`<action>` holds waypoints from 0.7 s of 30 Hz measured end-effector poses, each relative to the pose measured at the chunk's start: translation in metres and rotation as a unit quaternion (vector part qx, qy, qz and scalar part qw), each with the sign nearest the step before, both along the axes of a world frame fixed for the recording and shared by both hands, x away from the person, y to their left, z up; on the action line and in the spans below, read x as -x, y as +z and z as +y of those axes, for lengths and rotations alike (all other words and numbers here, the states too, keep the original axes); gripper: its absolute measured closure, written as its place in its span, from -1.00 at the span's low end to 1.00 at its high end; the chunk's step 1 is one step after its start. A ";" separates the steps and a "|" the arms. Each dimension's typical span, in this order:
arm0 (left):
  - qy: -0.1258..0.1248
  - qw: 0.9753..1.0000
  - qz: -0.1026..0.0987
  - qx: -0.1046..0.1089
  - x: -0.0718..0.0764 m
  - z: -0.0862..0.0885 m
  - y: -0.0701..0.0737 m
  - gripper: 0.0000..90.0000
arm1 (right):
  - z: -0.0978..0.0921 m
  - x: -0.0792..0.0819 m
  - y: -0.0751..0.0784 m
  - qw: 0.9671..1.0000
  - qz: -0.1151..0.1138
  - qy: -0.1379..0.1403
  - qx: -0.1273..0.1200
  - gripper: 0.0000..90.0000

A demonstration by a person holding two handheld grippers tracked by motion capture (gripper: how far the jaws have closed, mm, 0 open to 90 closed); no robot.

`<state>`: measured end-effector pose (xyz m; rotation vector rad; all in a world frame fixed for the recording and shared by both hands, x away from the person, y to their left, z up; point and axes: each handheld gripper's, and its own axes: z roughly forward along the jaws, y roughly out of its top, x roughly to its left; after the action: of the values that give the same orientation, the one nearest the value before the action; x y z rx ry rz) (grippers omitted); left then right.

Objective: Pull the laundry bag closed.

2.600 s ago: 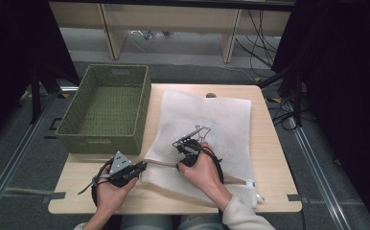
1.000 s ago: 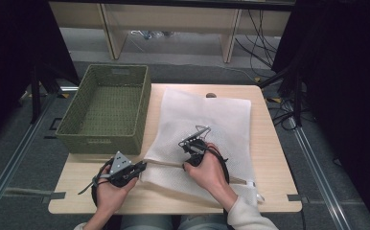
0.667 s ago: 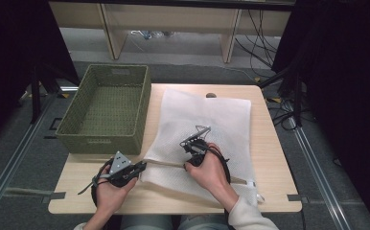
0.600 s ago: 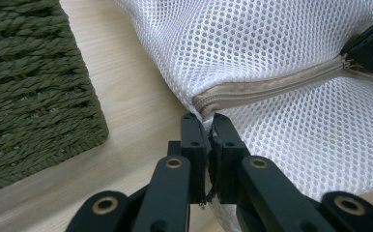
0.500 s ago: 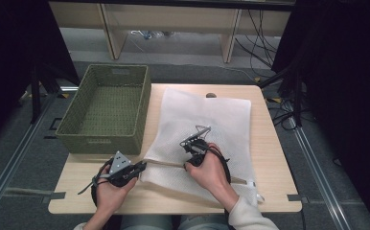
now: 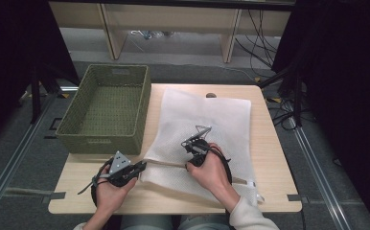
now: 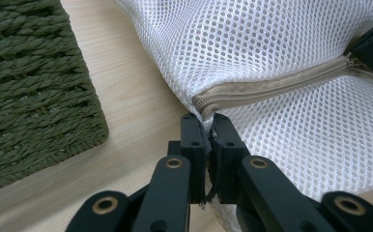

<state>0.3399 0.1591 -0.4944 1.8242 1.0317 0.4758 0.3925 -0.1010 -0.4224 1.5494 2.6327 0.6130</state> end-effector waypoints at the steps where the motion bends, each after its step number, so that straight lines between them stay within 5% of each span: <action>1: 0.001 1.000 0.001 0.002 0.000 0.000 0.000 0.88 | -0.002 -0.001 0.000 1.000 -0.003 0.008 0.006 0.94; 8: 0.002 1.000 0.000 0.001 0.000 0.000 0.000 0.88 | 0.000 0.002 0.002 1.000 0.008 -0.018 0.013 0.94; 10: 0.002 1.000 0.000 0.001 0.000 0.000 0.000 0.88 | -0.004 -0.001 0.000 1.000 -0.011 0.009 0.006 0.94; 12: -0.001 1.000 -0.003 -0.004 0.000 0.001 0.000 0.88 | -0.002 0.002 0.003 1.000 0.011 -0.019 0.016 0.94; 18: 0.000 1.000 -0.004 -0.005 0.000 0.001 0.001 0.88 | -0.006 -0.001 0.002 1.000 -0.004 0.001 0.009 0.94; 21: 0.000 1.000 -0.005 0.000 0.000 0.001 0.001 0.88 | -0.005 0.001 0.003 1.000 0.006 -0.015 0.012 0.94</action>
<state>0.3401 0.1596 -0.4939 1.8197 1.0257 0.4834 0.3914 -0.1061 -0.4196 1.5888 2.6105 0.5709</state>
